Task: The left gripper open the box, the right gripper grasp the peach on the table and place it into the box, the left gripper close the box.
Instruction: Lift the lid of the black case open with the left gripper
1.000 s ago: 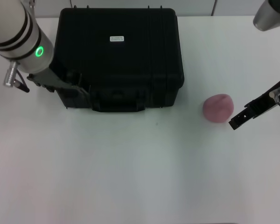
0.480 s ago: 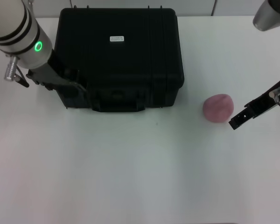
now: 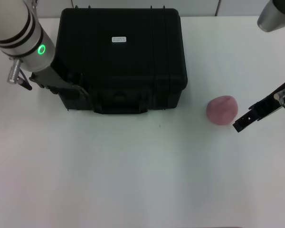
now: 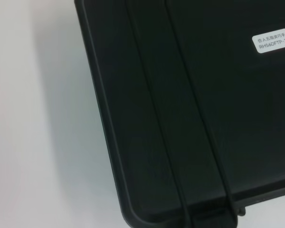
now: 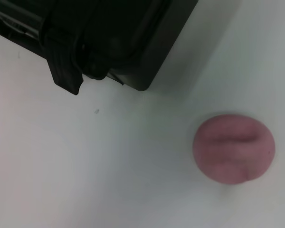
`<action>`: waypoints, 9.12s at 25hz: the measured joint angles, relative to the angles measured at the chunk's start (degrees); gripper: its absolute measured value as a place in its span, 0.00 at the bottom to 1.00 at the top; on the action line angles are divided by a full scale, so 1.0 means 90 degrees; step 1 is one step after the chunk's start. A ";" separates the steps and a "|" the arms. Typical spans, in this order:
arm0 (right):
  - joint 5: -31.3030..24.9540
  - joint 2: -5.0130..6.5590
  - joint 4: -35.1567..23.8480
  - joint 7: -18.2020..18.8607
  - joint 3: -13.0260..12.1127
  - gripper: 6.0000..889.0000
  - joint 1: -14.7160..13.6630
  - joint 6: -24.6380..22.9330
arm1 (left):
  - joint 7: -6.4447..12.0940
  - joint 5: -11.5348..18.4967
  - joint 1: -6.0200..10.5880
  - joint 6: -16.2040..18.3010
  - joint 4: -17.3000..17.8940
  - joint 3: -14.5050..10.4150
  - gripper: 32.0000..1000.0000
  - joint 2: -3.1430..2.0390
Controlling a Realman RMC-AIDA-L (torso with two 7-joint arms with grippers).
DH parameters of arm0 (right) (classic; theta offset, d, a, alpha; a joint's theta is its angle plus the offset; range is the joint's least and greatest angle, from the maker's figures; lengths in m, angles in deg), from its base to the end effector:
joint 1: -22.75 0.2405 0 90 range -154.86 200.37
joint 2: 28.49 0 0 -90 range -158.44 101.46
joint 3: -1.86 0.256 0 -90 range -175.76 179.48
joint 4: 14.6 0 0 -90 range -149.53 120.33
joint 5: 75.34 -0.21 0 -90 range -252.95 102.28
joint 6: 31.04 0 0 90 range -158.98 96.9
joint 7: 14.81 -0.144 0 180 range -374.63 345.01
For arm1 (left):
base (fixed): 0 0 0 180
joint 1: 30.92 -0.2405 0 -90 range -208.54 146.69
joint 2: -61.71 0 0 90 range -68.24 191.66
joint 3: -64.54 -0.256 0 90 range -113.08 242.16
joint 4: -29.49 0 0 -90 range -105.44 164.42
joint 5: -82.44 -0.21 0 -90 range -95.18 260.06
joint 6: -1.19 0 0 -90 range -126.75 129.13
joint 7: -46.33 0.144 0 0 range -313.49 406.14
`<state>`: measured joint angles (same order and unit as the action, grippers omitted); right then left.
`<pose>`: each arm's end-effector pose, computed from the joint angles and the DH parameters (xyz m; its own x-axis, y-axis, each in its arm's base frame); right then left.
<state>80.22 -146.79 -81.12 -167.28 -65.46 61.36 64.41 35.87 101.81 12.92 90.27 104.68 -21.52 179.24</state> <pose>0.2223 0.3580 0.0206 0.4660 -0.8627 0.1967 -0.7300 -0.5004 -0.4655 -0.1504 0.3848 0.0045 0.3715 0.9253 0.0769 0.6995 -0.2244 -0.6785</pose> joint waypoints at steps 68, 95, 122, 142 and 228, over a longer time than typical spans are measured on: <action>-0.0028 0.0010 -0.0019 0.0016 0.0000 0.92 0.0017 0.0000 | 0.0116 0.0035 0.0020 0.0013 0.0116 -0.0006 0.37 0.0009; -0.0038 0.0010 -0.0050 0.0028 0.0010 0.91 -0.0016 -0.0010 | 0.0145 0.0250 -0.0101 -0.0019 0.0545 0.0013 0.37 -0.0017; -0.0038 0.0010 -0.0050 0.0047 0.0010 0.91 -0.0023 -0.0010 | 0.0268 0.0123 -0.0060 0.0392 0.1019 0.0362 0.37 -0.0034; -0.0033 0.0010 -0.0050 0.0047 0.0009 0.91 -0.0002 -0.0010 | 0.0373 0.0112 0.0090 0.0655 0.1164 0.0587 0.37 -0.0044; -0.0018 0.0012 -0.0049 0.0047 0.0009 0.91 0.0018 -0.0010 | 0.0528 -0.0467 0.0712 0.0744 0.1720 0.0845 0.37 -0.0040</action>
<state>80.06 -146.68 -81.56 -166.86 -65.38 61.51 64.32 40.61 97.61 19.33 96.97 120.16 -13.91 178.88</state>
